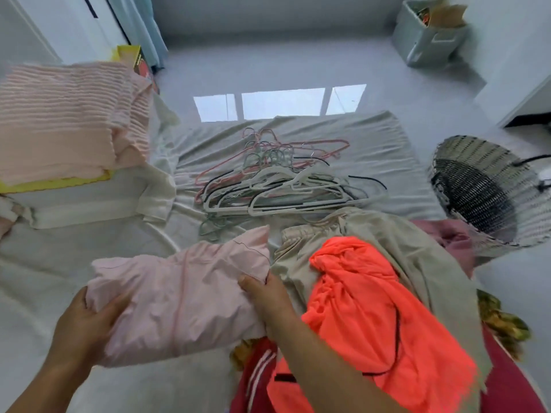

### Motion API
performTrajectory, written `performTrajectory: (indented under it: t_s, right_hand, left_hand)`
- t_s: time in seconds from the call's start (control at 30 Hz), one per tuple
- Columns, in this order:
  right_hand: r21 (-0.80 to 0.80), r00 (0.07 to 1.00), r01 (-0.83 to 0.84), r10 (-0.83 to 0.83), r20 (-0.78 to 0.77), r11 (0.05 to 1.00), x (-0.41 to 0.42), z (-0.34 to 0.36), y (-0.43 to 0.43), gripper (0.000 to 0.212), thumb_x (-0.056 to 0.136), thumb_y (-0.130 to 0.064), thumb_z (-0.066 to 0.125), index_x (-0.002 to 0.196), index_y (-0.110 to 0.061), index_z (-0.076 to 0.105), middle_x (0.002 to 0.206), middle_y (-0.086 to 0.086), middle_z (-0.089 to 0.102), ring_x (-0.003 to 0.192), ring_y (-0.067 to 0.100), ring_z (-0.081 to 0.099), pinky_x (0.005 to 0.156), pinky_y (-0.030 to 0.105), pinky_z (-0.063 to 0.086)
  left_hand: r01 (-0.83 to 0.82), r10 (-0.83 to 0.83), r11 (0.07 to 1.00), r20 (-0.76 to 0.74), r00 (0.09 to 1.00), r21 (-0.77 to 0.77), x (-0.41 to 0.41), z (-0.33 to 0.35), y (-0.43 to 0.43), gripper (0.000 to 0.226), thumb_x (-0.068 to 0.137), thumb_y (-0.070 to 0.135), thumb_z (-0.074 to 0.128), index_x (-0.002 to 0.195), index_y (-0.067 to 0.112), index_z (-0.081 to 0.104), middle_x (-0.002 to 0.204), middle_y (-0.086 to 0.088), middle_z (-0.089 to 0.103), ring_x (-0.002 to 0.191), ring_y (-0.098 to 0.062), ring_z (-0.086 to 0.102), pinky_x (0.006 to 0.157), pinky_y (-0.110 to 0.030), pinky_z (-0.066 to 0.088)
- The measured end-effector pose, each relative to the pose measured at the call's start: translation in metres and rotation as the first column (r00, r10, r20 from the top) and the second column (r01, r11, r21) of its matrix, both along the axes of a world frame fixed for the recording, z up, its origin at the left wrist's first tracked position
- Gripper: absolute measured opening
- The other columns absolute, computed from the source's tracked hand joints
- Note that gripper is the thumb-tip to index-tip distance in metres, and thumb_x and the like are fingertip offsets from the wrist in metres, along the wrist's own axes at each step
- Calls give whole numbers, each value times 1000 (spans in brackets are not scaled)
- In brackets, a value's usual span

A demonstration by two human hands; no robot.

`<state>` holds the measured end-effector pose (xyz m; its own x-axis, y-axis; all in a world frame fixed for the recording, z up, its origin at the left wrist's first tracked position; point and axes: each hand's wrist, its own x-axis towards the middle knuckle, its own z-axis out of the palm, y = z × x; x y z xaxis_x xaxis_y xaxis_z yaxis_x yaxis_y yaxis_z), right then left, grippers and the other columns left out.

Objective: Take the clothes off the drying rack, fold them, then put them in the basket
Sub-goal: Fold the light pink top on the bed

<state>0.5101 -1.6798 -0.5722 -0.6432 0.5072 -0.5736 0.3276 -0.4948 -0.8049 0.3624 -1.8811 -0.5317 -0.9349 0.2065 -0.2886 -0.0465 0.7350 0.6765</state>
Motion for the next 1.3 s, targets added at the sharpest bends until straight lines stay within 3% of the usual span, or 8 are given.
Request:
performTrajectory:
  t_s: [0.13, 0.27, 0.5, 0.87, 0.97, 1.07, 1.23, 1.3]
  right_hand:
    - [29, 998, 60, -60, 21, 998, 34, 24, 78, 29, 67, -23, 67, 95, -18, 64, 101, 7, 69, 86, 19, 63, 80, 32, 52]
    - [102, 991, 115, -122, 62, 988, 62, 38, 150, 16, 83, -10, 64, 99, -14, 64, 102, 10, 69, 91, 23, 63, 89, 40, 50]
    - [110, 974, 220, -224, 31, 969, 105, 41, 272, 8, 88, -14, 61, 96, -13, 62, 91, 7, 67, 75, 18, 62, 59, 23, 53]
    - [165, 962, 239, -256, 95, 957, 146, 12, 473, 39, 86, -21, 66, 121, -7, 58, 113, 15, 63, 100, 33, 61, 90, 47, 51]
    - [196, 968, 226, -242, 61, 954, 141, 2, 516, 35, 85, -24, 66, 116, -9, 60, 107, 13, 66, 92, 29, 64, 82, 42, 54]
    - [192, 970, 240, -242, -12, 952, 134, -20, 550, 31, 87, -25, 65, 114, -12, 60, 98, 7, 67, 81, 21, 65, 67, 32, 55]
    - [208, 979, 139, -167, 120, 968, 137, -110, 564, 36, 88, -30, 63, 117, -10, 59, 104, 5, 66, 87, 21, 63, 72, 31, 57]
    - [239, 968, 121, -168, 186, 963, 144, -152, 557, 36, 90, -26, 61, 121, -9, 57, 110, 5, 63, 93, 21, 61, 76, 30, 54]
  left_hand:
    - [59, -64, 992, 36, 997, 115, 30, 7, 82, 60, 70, 39, 73, 119, 9, 58, 117, -17, 62, 104, -32, 58, 79, -39, 43]
    - [83, -109, 968, 98, 989, 237, 38, 2, 159, 46, 79, 24, 73, 121, 10, 57, 116, -8, 62, 101, -26, 57, 81, -37, 45]
    - [144, -187, 937, 108, 976, 320, 51, -12, 293, 45, 73, 26, 76, 113, 11, 61, 106, -7, 66, 97, -25, 63, 87, -41, 51]
    - [161, -221, 933, 161, 962, 322, 92, -37, 512, 43, 79, 21, 73, 116, 9, 56, 110, -10, 63, 101, -27, 60, 88, -41, 51]
    - [182, -241, 897, 101, 965, 402, 93, -38, 551, 44, 82, 22, 70, 120, 11, 51, 101, -5, 59, 86, -20, 58, 74, -34, 53]
    - [173, -224, 865, 54, 973, 470, 91, -53, 578, 51, 77, 30, 75, 118, 11, 51, 99, -1, 59, 91, -22, 58, 85, -38, 52]
    - [-11, -135, 938, 392, 910, 348, 104, -162, 573, 44, 83, 31, 67, 117, 5, 56, 118, -14, 62, 100, -26, 61, 86, -43, 52]
    - [-35, -65, 967, 377, 924, 252, 113, -197, 563, 50, 77, 29, 69, 120, 6, 55, 121, -17, 61, 106, -31, 59, 91, -49, 49]
